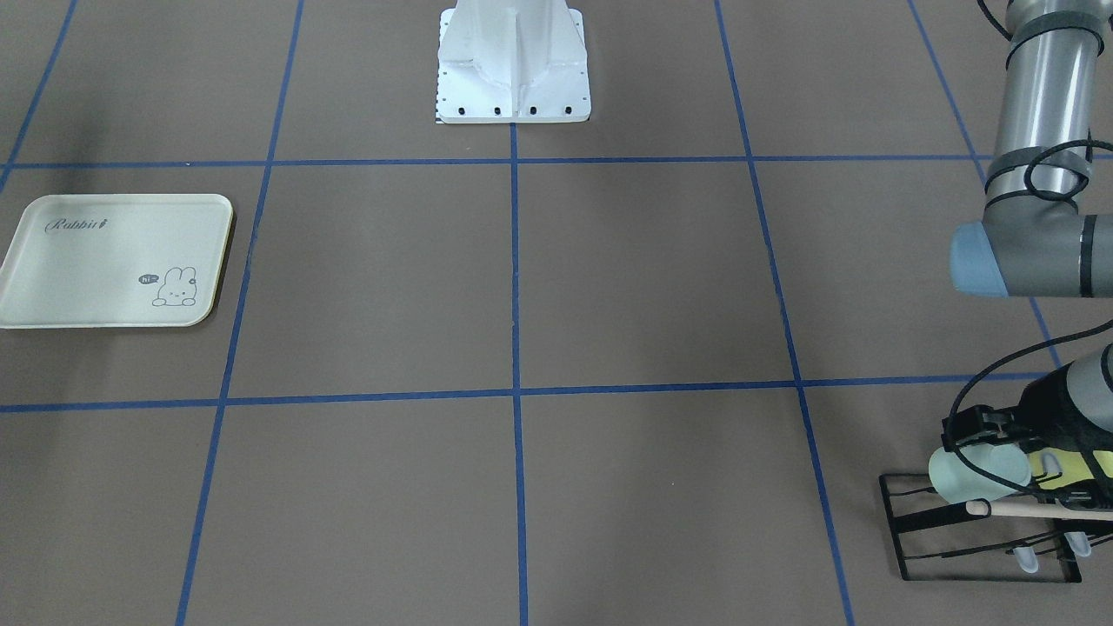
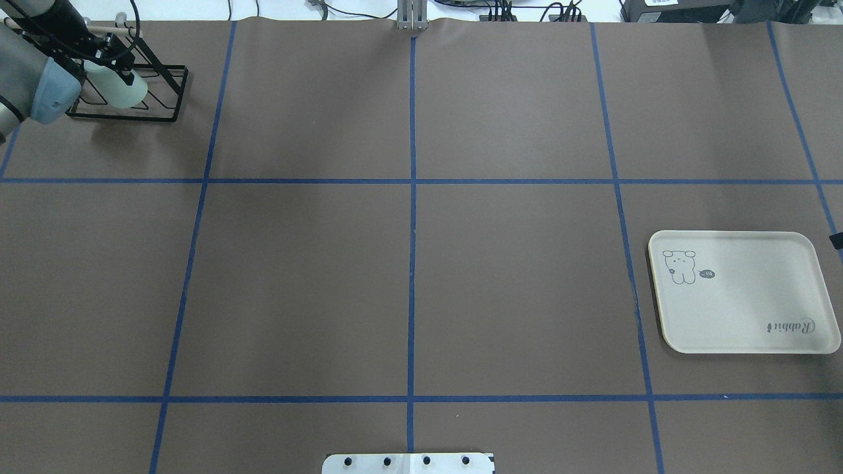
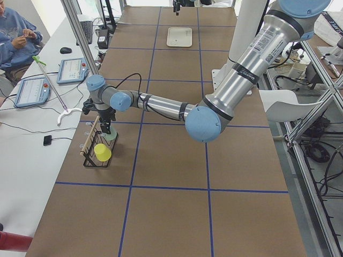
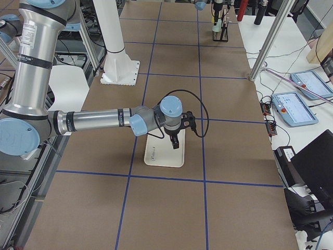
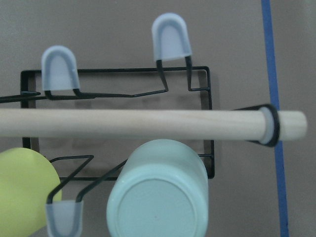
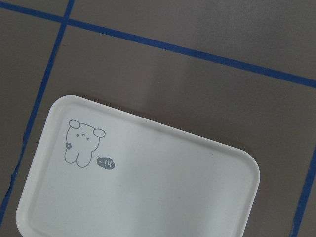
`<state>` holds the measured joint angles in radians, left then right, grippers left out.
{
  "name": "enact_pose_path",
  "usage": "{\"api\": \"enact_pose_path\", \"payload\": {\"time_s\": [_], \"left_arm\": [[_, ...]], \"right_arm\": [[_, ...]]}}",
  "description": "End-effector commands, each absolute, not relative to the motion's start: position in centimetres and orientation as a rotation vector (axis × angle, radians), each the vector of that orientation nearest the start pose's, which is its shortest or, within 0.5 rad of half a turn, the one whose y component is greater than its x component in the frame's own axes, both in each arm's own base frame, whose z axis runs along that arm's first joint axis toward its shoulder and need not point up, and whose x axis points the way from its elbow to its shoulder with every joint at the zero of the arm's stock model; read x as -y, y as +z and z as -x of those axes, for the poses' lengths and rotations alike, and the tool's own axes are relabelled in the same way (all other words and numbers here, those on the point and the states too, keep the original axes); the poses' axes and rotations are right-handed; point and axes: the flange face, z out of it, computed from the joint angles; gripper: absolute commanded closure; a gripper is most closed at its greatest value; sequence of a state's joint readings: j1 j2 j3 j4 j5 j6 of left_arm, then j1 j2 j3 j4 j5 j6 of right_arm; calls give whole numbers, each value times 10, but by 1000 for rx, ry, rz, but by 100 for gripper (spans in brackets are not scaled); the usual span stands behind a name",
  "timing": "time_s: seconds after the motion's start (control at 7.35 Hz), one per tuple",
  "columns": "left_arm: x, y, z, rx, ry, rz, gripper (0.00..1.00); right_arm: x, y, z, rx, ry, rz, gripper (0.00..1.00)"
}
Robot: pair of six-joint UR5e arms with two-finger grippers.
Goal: Left arm grabs green cup and hands to right arm on tray
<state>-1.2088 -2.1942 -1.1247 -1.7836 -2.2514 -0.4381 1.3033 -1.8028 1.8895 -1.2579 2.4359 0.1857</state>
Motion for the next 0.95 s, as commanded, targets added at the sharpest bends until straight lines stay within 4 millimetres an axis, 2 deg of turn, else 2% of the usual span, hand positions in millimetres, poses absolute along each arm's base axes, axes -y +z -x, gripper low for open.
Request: {"api": "enact_pose_path", "payload": {"time_s": [0.0, 0.82], "left_arm": [[738, 476, -203, -764, 64, -99, 5], [741, 479, -203, -742, 58, -104, 10]], "right_arm": [[411, 563, 53, 917, -248, -171, 0], [411, 565, 53, 917, -246, -169, 0]]}}
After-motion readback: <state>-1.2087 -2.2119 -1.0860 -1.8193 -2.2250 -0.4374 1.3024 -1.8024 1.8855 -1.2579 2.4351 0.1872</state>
